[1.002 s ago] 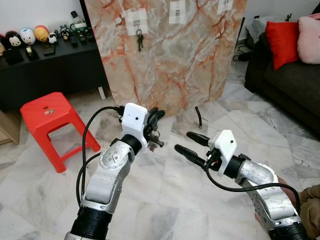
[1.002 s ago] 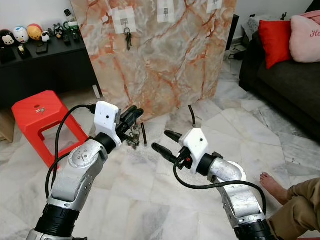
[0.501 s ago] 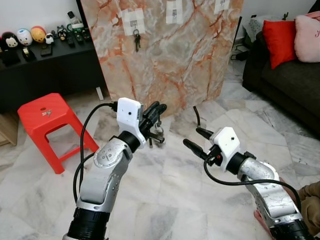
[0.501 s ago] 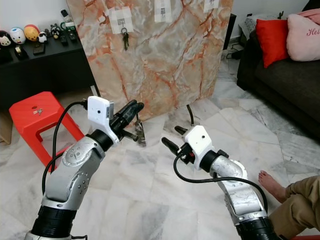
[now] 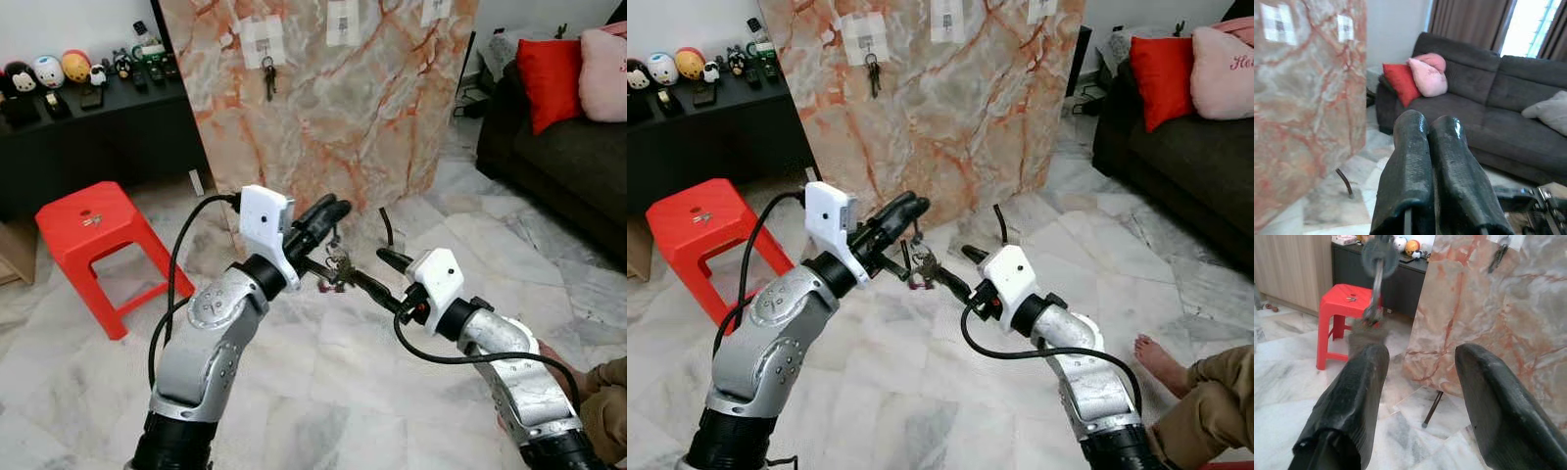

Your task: Hang keys on a hook

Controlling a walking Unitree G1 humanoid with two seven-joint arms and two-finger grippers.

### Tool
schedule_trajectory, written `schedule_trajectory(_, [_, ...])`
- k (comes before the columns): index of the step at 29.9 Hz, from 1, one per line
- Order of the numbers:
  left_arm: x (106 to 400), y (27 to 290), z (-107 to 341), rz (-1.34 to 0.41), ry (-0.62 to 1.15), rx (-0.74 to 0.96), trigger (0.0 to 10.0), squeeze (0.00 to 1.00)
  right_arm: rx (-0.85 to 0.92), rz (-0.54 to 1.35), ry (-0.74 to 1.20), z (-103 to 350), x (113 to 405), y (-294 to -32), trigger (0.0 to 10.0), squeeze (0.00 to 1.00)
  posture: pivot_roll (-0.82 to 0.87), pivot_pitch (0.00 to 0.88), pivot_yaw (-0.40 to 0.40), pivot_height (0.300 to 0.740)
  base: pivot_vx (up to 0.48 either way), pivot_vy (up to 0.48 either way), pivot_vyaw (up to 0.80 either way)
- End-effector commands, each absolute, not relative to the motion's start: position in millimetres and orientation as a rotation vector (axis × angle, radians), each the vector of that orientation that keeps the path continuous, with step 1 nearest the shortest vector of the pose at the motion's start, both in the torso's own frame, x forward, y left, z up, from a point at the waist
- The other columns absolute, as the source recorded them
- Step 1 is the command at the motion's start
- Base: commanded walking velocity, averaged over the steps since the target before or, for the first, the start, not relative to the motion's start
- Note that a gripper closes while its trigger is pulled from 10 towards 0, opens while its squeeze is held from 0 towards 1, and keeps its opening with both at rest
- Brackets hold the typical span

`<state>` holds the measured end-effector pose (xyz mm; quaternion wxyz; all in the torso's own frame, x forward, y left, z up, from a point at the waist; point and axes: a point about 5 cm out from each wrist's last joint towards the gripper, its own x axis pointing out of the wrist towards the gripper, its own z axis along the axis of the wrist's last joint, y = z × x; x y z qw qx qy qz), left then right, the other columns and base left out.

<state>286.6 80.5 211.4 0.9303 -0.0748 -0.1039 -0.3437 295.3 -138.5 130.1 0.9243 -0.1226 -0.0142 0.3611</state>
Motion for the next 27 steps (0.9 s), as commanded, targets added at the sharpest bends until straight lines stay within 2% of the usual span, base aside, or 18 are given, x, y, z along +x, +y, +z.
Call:
schedule_trajectory(1, [281.7, 77.9, 217.4, -0.74, -0.232, -0.157, 10.0, 0.0, -0.264, 0.735, -0.058, 134.3, 298.3, -136.4, 10.0, 0.0, -0.15, 0.075, 0.014, 0.74, 0.0, 0.0, 0.0])
schedule_trajectory(10, [275.1, 73.3, 220.5, -0.792, -0.229, -0.174, 10.0, 0.0, -0.221, 0.783, -0.131, 143.4, 297.0, -121.3, 10.0, 0.0, -0.15, 0.079, 0.013, 0.74, 0.0, 0.0, 0.0])
schedule_trajectory(17, [274.7, 70.7, 223.0, -0.807, -0.235, -0.177, 10.0, 0.0, -0.219, 0.797, -0.119, 139.3, 295.1, -119.3, 10.0, 0.0, -0.15, 0.081, 0.014, 0.74, 0.0, 0.0, 0.0])
schedule_trajectory(19, [274.0, 69.6, 223.1, -0.815, -0.232, -0.18, 10.0, 0.0, -0.208, 0.816, -0.121, 138.7, 292.7, -117.0, 8.9, 0.0, -0.15, 0.081, 0.015, 0.74, 0.0, 0.0, 0.0])
schedule_trajectory(20, [274.0, 69.6, 223.1, -0.815, -0.232, -0.18, 10.0, 0.0, -0.208, 0.816, -0.121, 138.7, 292.7, -117.0, 8.9, 0.0, -0.15, 0.081, 0.015, 0.74, 0.0, 0.0, 0.0])
schedule_trajectory(21, [273.9, 69.5, 223.0, -0.815, -0.232, -0.179, 10.0, 0.0, -0.201, 0.824, -0.121, 138.7, 291.9, -116.1, 8.2, 0.0, -0.15, 0.081, 0.015, 0.74, 0.0, 0.0, 0.0])
schedule_trajectory(22, [274.0, 69.6, 222.9, -0.814, -0.232, -0.18, 10.0, 0.0, -0.192, 0.838, -0.116, 138.7, 289.8, -114.7, 10.0, 0.0, -0.15, 0.081, 0.015, 0.74, 0.0, 0.0, 0.0])
schedule_trajectory(27, [274.5, 70.7, 222.0, -0.809, -0.231, -0.177, 10.0, 0.0, -0.195, 0.854, -0.111, 139.4, 282.8, -112.7, 10.0, 0.0, -0.15, 0.081, 0.012, 0.74, 0.0, 0.0, 0.0])
